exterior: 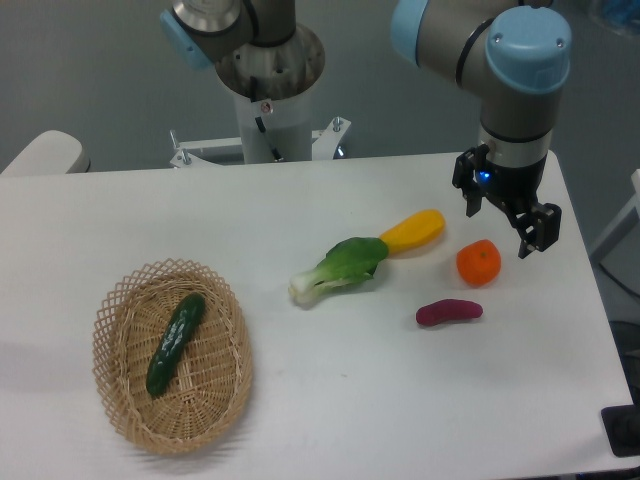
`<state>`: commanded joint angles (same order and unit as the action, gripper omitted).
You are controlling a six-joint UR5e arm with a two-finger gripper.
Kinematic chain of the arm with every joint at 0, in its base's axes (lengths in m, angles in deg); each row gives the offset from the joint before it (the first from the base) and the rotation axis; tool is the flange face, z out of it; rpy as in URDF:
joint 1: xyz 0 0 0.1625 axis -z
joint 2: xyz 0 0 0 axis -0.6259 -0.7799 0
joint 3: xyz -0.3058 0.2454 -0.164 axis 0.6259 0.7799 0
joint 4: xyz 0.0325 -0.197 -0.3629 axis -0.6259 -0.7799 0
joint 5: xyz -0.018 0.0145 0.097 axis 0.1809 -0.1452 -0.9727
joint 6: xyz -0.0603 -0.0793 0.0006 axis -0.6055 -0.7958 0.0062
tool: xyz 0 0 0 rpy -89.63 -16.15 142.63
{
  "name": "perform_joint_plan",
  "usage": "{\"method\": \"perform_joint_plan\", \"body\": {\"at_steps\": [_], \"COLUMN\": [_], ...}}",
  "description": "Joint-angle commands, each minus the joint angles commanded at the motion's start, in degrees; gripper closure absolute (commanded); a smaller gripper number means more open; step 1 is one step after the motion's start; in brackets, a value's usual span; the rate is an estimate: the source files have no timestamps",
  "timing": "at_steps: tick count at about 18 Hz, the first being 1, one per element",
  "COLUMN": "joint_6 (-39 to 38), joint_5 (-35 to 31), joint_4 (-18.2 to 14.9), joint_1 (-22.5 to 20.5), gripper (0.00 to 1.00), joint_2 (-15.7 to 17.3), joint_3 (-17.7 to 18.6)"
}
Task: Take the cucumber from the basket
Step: 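Move the open gripper across the table toward the wicker basket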
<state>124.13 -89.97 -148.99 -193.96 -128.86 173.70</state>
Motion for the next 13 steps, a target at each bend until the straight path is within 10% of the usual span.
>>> {"method": "perform_joint_plan", "body": {"at_steps": [8,13], "joint_6": [-4.29,-28.33], "joint_5": [0.62,2.45], "joint_4": [-3.95,-3.69], "joint_1": [2.46,8.69], "gripper": [0.00,0.00], "joint_2": [1.58,2.64], "joint_3": [1.14,3.60]}}
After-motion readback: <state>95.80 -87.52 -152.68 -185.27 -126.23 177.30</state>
